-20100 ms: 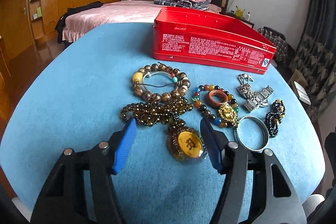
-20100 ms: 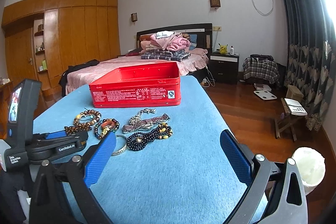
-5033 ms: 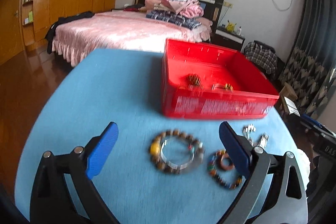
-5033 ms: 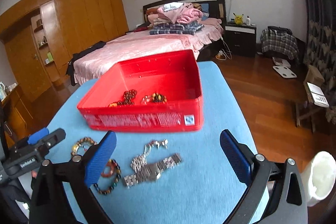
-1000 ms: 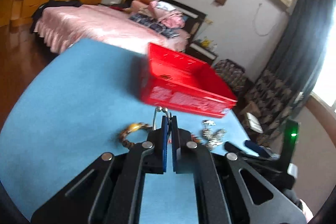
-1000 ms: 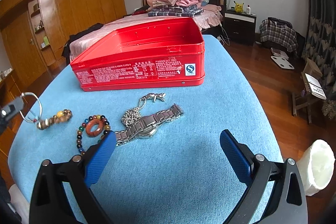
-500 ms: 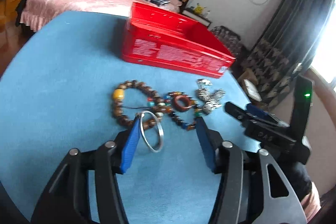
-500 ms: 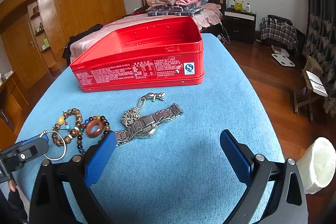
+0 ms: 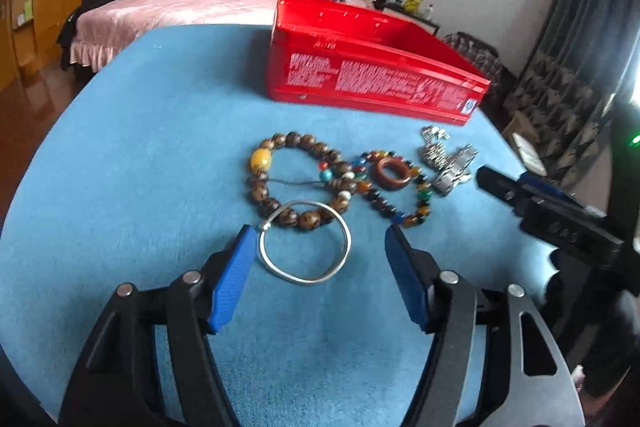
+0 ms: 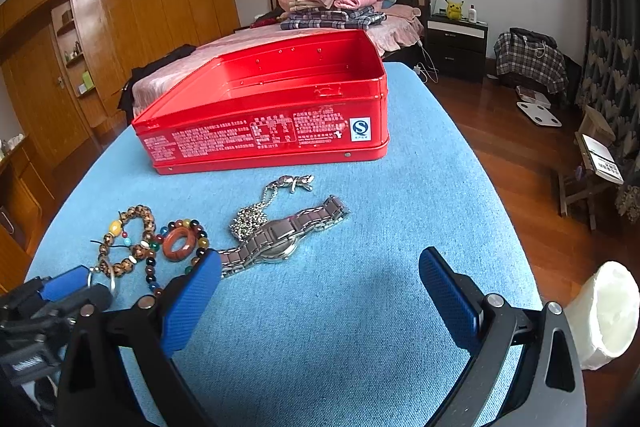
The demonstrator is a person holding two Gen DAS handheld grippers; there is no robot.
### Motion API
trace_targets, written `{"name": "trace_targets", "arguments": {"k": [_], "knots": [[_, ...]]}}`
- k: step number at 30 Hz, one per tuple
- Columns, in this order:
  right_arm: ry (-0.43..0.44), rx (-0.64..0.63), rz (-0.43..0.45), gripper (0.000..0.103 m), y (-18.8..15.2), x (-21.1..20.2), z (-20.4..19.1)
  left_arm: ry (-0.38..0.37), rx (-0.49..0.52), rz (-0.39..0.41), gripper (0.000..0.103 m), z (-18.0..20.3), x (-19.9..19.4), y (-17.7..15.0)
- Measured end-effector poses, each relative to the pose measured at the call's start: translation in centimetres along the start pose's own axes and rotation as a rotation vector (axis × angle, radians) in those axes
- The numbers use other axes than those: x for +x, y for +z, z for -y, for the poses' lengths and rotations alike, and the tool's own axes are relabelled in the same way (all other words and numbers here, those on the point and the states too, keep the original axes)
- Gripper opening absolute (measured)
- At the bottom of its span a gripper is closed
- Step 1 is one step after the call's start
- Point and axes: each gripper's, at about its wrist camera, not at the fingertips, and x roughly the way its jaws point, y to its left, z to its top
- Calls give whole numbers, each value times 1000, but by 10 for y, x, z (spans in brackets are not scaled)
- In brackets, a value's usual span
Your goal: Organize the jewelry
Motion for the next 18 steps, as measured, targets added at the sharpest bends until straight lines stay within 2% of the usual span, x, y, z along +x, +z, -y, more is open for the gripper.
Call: {"name": "trace_targets", "arguments": {"k": [3,6,13,14,15,18], "knots": [[3,2,1,97,0,-1,0,31,23,14,58,2,0,-3],[5,5,1,97,0,-1,1,50,12,32,47,-2,-1,-5],[4,-4,0,97,0,-1,0,39,15,59,46,-4,-3,-7],[5,-4,0,97,0,-1,0,31,3,63,30,-5,-4,-6],[6,-4,0,97,0,-1,-1,30,-2,73,4,-8,-7,-3],[7,-7,-3,97,0,-2,-1,29,5,95,5,-9,-12,4]]}}
